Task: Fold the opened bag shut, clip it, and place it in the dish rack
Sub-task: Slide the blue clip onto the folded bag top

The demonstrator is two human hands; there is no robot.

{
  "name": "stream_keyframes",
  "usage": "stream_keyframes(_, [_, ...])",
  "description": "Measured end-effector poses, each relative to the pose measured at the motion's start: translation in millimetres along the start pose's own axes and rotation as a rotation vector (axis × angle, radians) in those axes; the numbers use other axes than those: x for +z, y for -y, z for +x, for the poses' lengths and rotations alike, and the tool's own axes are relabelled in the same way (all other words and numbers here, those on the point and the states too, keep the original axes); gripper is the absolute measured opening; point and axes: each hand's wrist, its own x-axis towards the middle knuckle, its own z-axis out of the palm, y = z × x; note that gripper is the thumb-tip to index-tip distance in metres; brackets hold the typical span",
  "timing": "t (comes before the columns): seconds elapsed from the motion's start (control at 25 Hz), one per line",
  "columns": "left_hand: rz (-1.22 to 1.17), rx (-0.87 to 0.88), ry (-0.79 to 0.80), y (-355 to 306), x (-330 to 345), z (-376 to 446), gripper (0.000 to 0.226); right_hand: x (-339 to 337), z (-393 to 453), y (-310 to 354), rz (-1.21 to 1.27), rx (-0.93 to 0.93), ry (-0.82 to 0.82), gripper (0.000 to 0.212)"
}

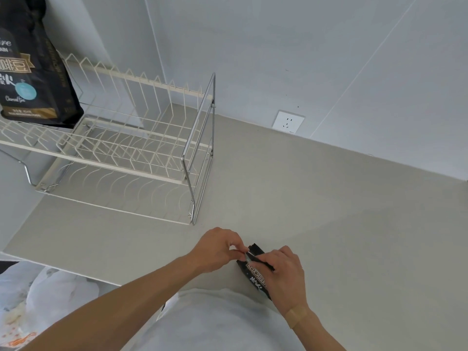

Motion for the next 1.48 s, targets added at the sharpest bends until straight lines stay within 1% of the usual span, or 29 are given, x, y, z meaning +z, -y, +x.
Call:
stream_keyframes(0.12, [0.081, 0.032, 0.046, -4, -7, 1, 0.014, -1, -2, -2, -0.08, -0.037, -0.046, 0.008])
stream_keyframes(0.2, [0.182, 0.066, 0.096, -9, -10, 3, 0.014, -6, 1, -6, -0.13, -0.079, -0.067, 0.012])
stream_keyframes(0.28, [0.29, 0.105, 0.167, -14, -13, 4, 0.015, -13, 2, -7, -0.152, -0.158, -0.053, 0.014])
stream_keyframes(0.36, [0.395, 0.147, 0.228, -19, -17, 6, 0.019, -20, 2, -10, -0.159, -0.19, -0.007, 0.016])
stream_keyframes(0.44, [0.507, 0.21, 0.258, -27, -19, 8, 0.028, -27, 0, -16, -0.139, -0.121, 0.038, 0.026])
stream_keyframes(0.52, [0.538, 0.266, 0.246, -36, -23, 10, 0.035, -30, -10, -29, -0.023, 0.011, 0.045, 0.031])
stream_keyframes(0.64, [0.482, 0.35, 0.252, -56, -18, 16, 0.035, -35, -37, -54, 0.34, 0.285, -0.027, 0.034])
stream_keyframes(0.68, [0.479, 0.377, 0.271, -63, -13, 18, 0.034, -33, -46, -59, 0.437, 0.339, -0.04, 0.038])
stream_keyframes(0.76, [0.508, 0.43, 0.317, -76, -1, 21, 0.033, -26, -59, -65, 0.552, 0.42, -0.061, 0.041])
stream_keyframes(0.88, [0.571, 0.494, 0.37, -88, 20, 27, 0.028, -18, -66, -68, 0.693, 0.534, -0.152, 0.034])
stream_keyframes(1.04, [0.601, 0.537, 0.339, -90, 42, 31, 0.022, -15, -65, -70, 0.746, 0.561, -0.215, 0.022])
stream_keyframes(1.2, [0.571, 0.57, 0.29, -85, 49, 29, 0.018, -7, -67, -73, 0.761, 0.552, -0.284, 0.02])
stream_keyframes(1.28, [0.537, 0.576, 0.27, -83, 50, 28, 0.013, -5, -67, -78, 0.713, 0.513, -0.291, 0.019])
stream_keyframes(1.36, [0.485, 0.554, 0.231, -81, 51, 26, 0.009, -4, -65, -82, 0.613, 0.443, -0.252, 0.016])
stream_keyframes(1.48, [0.383, 0.503, 0.158, -75, 51, 24, 0.013, -2, -60, -83, 0.532, 0.365, -0.237, 0.012])
